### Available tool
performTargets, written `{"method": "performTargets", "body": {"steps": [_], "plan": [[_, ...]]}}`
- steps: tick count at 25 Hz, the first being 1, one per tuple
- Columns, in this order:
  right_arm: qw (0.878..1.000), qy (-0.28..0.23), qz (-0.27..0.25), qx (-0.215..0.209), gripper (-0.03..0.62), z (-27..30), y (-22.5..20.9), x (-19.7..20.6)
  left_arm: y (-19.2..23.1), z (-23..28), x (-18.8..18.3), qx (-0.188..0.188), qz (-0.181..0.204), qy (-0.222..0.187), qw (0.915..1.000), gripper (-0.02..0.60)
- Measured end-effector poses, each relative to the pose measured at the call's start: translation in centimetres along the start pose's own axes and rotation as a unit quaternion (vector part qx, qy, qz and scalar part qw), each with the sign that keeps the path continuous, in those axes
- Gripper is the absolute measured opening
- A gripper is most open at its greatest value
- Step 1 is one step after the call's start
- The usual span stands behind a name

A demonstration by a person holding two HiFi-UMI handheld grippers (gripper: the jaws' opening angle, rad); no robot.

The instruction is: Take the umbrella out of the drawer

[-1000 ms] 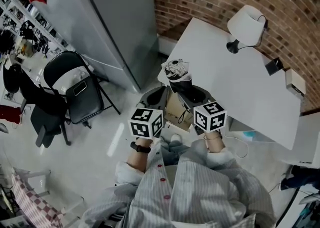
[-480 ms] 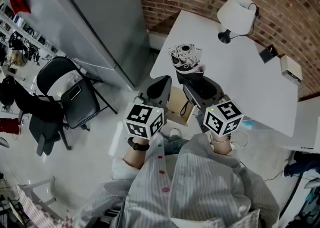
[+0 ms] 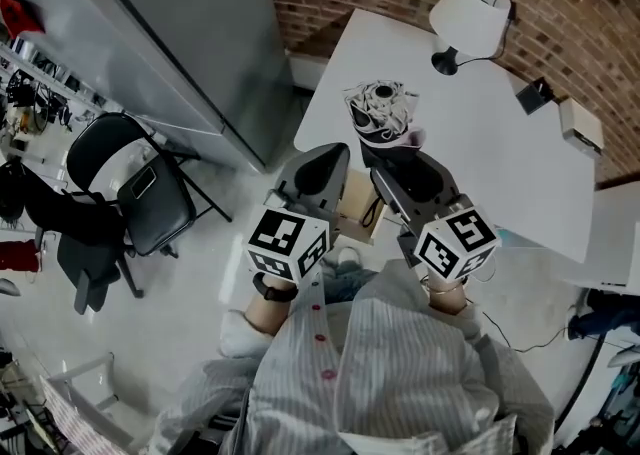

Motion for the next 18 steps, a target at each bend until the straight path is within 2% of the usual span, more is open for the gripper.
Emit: {"method": "performTargets", "body": {"steps": [18], "plan": [[1.000, -0.008, -0.002, -0.009, 0.224, 0.39, 0.10, -0.59, 0.49, 0.65, -0.04, 0.002, 0.009, -0.003, 1.0000, 0.009]]}}
Point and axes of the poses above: the fingertips, and each gripper's own axes: z forward along the fingers, y to its left, x out of its underside, the point moved 8 cm from there along -z, backward along the fingers, and after that the axes turned 4 degrees about z, right-handed, at the moved point
